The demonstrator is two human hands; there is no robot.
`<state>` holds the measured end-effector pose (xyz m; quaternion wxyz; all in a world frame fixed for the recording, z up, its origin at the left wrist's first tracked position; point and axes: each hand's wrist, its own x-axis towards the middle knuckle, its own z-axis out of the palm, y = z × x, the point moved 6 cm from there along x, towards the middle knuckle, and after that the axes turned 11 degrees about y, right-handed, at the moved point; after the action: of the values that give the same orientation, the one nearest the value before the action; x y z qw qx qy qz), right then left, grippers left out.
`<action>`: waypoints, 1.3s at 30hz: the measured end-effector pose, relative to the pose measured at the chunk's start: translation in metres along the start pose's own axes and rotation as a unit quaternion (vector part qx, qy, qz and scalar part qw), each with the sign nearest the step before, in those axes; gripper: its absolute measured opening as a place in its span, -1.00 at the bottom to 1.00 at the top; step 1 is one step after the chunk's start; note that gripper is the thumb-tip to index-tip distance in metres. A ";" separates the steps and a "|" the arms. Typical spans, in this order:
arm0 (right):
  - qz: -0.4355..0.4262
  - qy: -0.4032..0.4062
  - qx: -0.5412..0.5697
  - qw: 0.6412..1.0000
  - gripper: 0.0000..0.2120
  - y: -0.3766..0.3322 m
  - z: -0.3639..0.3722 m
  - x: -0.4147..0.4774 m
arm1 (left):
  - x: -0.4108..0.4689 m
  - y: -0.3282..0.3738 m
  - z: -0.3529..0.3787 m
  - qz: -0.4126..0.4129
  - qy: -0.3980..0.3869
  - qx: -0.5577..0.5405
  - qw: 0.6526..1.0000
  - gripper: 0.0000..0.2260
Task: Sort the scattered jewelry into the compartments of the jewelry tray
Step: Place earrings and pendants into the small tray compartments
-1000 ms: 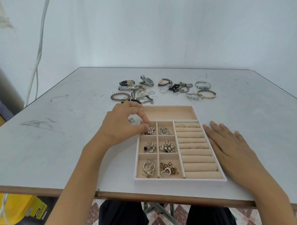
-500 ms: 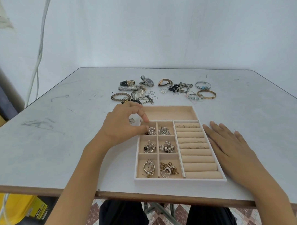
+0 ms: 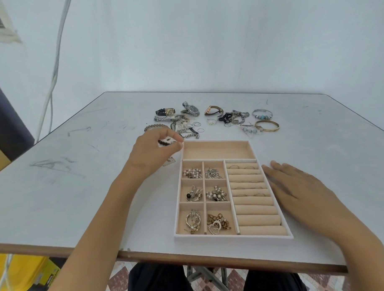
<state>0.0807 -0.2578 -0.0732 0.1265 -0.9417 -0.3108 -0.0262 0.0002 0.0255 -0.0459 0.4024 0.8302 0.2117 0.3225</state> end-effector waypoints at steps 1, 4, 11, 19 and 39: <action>0.003 -0.013 0.011 1.000 -0.56 0.001 -0.005 0.003 | 0.005 0.000 -0.001 -0.004 0.005 0.008 1.000 -0.93; 0.024 -0.028 0.049 0.998 -0.68 0.004 -0.025 0.018 | 0.023 0.004 0.001 -0.002 0.008 0.039 0.999 -0.93; -0.022 0.031 0.067 0.997 -0.92 -0.037 -0.050 0.106 | 0.074 0.005 0.040 0.051 -0.019 0.187 0.981 -0.92; -0.016 0.073 0.034 0.997 -0.81 -0.091 -0.019 0.194 | 0.113 0.004 0.085 0.120 0.000 0.347 0.930 -0.72; 0.004 0.074 0.094 0.993 -0.79 -0.100 0.015 0.236 | 0.117 -0.015 0.071 0.046 0.078 0.218 0.972 -0.92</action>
<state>0.2109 -0.0402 -0.0356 0.2373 -0.9221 -0.2983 -0.0664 0.1308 0.0682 -0.0486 0.1789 0.8789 0.2692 0.3508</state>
